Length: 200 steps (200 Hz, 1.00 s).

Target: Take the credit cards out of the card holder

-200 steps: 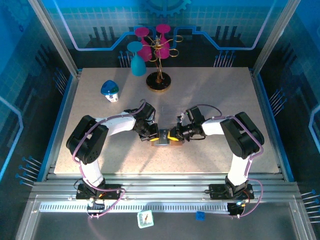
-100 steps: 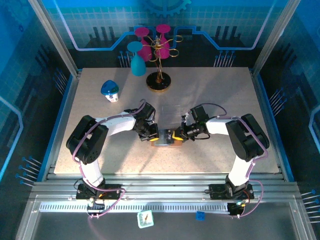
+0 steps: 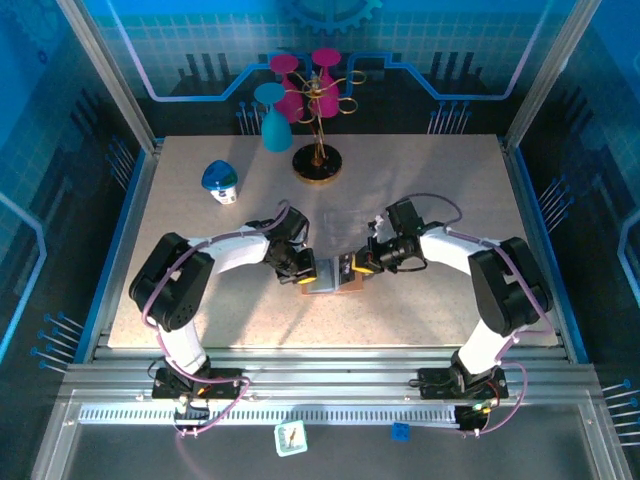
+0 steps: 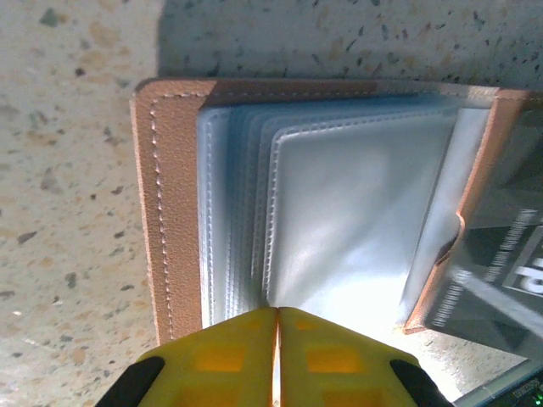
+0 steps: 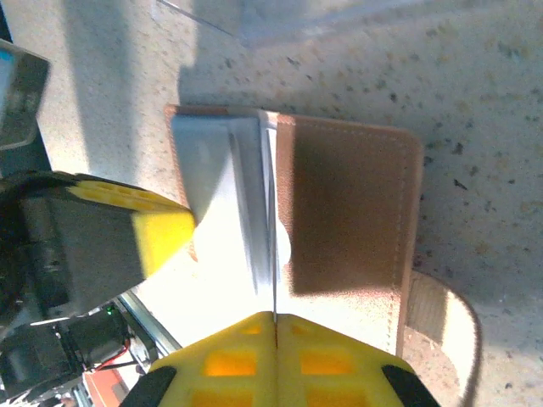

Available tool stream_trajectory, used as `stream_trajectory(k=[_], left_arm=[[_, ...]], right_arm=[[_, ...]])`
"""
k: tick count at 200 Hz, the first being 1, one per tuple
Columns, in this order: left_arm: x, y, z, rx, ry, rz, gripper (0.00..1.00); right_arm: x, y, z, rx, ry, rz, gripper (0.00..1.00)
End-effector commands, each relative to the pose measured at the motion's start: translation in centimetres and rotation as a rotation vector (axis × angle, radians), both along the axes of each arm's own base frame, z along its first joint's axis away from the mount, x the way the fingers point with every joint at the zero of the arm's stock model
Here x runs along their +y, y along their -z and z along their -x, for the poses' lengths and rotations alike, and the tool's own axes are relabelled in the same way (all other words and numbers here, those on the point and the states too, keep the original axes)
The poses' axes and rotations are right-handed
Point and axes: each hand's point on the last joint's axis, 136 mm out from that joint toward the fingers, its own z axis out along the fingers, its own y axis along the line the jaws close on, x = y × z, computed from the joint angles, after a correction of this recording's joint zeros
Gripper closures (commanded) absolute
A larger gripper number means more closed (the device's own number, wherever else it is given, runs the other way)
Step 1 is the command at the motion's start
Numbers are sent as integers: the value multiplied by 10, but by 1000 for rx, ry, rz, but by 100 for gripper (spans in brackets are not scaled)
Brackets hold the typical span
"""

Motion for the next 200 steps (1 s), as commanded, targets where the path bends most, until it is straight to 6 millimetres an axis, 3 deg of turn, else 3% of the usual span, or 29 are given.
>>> stream_trajectory(k=[1,52,126,169,200], left_arm=[[11,-1,6,0,-26,-44,89],[-3,-34,-24,-117,-38,8,82],[-4,-67,-52,-234,-84,62,79],[-9,-67,-53,-233,-86,95,79],[-11,-70,-52,-241,-85,122,79]], right_arm=[[-8,-22,-2,-42,-25,39,95],[-14,-46,-13,-183,-129,115,98],[-44,-55,-36,-483,-571,451,100],[-24,-82,-56,-713,-769,433,100],[-17,-90,-63,-768,-886,440,100]])
